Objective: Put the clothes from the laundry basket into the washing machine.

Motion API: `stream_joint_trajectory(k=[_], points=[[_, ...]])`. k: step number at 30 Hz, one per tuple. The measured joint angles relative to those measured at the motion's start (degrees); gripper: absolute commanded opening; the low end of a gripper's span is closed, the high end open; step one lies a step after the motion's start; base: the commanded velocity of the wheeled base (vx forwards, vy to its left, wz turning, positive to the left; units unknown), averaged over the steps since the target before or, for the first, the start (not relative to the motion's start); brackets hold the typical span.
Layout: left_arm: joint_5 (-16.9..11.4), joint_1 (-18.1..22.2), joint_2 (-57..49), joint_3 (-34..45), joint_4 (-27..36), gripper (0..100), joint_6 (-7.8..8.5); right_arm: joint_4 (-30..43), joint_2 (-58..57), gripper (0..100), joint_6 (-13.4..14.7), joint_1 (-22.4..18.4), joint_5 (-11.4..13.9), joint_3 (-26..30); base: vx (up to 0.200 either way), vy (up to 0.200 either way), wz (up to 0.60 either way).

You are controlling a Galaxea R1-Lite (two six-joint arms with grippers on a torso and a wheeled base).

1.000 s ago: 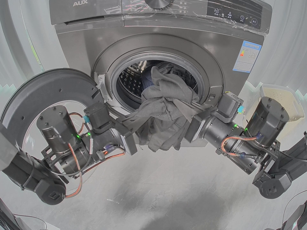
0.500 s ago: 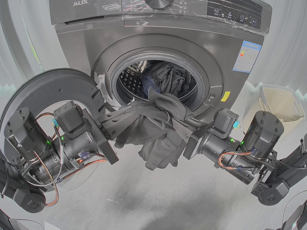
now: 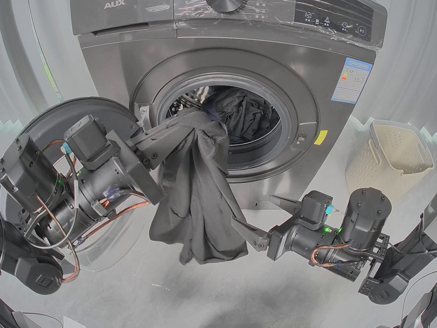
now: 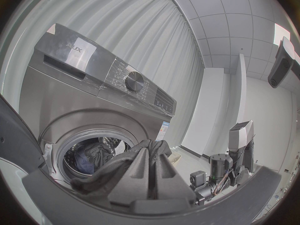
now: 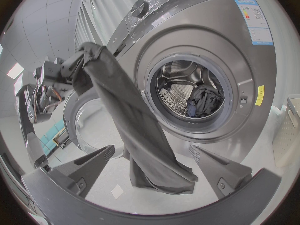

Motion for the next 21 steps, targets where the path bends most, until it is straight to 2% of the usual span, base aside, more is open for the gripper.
stream_joint_trajectory(k=[7, 21], points=[[0.17, 0.11, 0.09, -0.28, 0.04, 0, -0.09, 0.35, 0.3, 100, -0.09, 0.0, 0.01, 2.01, 0.0, 0.0, 0.0], [1.51, 0.62, -0.06, -1.96, 0.11, 0, -0.13, 0.28, 1.01, 100, -0.09, -0.11, -0.1, 1.51, 0.0, 0.0, 0.0]])
